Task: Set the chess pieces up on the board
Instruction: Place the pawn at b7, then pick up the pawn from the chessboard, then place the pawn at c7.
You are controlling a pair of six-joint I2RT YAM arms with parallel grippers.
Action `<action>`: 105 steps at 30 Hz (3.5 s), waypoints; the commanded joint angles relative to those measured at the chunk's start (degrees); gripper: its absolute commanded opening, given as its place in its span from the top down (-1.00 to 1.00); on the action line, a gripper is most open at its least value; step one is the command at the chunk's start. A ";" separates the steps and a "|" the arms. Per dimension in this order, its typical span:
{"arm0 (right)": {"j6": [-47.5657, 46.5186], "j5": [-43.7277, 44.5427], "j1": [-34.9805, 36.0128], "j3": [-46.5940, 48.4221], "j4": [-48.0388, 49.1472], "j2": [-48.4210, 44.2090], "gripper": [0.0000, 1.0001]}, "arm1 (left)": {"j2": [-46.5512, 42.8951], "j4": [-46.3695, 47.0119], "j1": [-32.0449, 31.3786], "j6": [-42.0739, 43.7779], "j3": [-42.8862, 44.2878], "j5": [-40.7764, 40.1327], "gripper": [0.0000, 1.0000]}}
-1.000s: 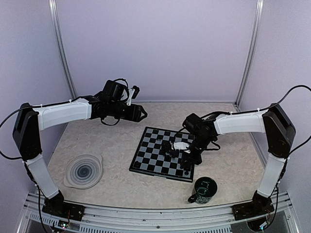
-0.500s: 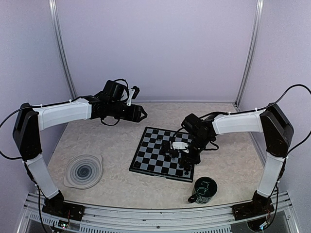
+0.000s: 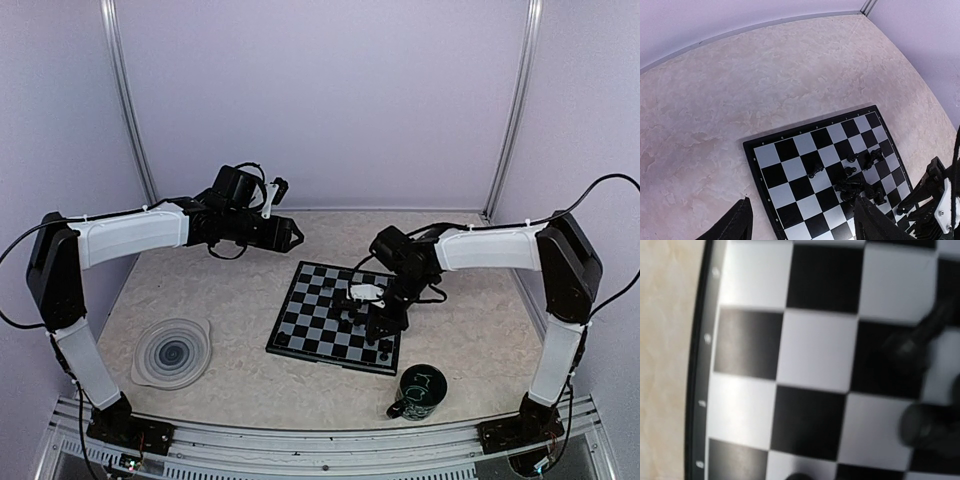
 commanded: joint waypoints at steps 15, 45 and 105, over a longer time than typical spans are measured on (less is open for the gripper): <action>6.03 7.45 -8.85 22.89 1.29 11.24 0.48 | -0.47 0.19 -0.84 0.93 1.37 -2.50 -0.38; 7.70 1.01 -8.88 31.81 -1.96 22.38 0.49 | -1.21 0.40 0.48 -0.89 0.46 -9.28 -0.98; -2.51 -0.26 1.38 5.20 -1.02 0.55 0.89 | -0.40 0.08 0.48 -1.86 0.99 -6.84 -0.98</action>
